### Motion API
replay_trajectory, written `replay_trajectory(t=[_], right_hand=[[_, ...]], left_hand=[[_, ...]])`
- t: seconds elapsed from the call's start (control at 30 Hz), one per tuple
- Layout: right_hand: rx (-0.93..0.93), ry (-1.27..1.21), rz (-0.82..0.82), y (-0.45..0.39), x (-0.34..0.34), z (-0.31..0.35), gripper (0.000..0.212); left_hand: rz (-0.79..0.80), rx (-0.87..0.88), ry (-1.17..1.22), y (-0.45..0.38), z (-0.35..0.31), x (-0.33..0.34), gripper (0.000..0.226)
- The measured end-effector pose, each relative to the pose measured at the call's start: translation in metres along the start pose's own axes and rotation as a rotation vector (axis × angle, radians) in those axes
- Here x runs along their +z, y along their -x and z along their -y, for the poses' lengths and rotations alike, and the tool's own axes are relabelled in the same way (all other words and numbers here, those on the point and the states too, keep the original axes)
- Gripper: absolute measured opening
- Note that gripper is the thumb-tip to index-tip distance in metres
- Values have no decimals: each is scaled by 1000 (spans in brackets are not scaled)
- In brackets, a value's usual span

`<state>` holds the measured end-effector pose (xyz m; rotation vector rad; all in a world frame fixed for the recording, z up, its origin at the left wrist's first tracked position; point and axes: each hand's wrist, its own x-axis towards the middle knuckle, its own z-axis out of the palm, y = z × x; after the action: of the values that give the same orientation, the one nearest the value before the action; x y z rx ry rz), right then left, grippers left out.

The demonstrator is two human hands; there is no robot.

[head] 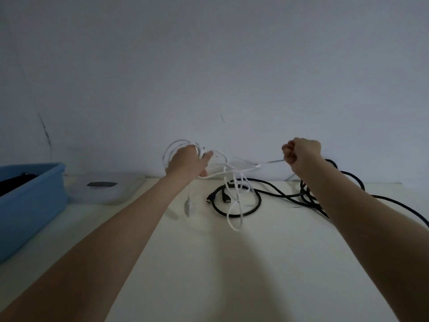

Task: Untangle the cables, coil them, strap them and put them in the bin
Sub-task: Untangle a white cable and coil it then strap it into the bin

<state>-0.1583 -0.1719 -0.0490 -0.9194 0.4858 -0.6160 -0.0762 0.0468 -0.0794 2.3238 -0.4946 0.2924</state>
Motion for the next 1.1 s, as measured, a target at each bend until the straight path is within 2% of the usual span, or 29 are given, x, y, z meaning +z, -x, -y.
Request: replay_trajectory(t=[0.1, 0.27, 0.4, 0.5, 0.67, 0.8, 0.87, 0.97, 1.03, 1.07, 1.1], right_hand=[[-20, 128, 71, 6, 2, -4, 31], [-170, 647, 265, 11, 10, -2, 23], [-141, 590, 471, 24, 22, -7, 20], [-159, 630, 565, 28, 24, -12, 14], [-389, 872, 661, 23, 18, -24, 9], [-236, 799, 838, 24, 15, -31, 18], [-268, 799, 835, 25, 17, -37, 12], [-475, 1019, 700, 21, 22, -39, 15], [-530, 1072, 626, 20, 26, -35, 6], [-534, 1056, 616, 21, 28, -33, 3], [-542, 1038, 628, 22, 29, -31, 8]], left_hand=[[-41, -124, 155, -10, -6, -11, 42], [103, -131, 137, 0, -15, -14, 33], [149, -183, 261, 5, -24, -6, 29], [163, -190, 365, 9, -35, -6, 32], [176, -219, 640, 2, -40, -15, 33], [206, -260, 825, -4, -37, -16, 32], [253, -254, 806, -1, -38, -16, 29], [267, -211, 532, 1, -35, -16, 22], [337, -177, 343, 2, -29, -14, 32], [414, -167, 306, 3, -27, -11, 40], [488, -157, 321, 3, -25, -8, 47]])
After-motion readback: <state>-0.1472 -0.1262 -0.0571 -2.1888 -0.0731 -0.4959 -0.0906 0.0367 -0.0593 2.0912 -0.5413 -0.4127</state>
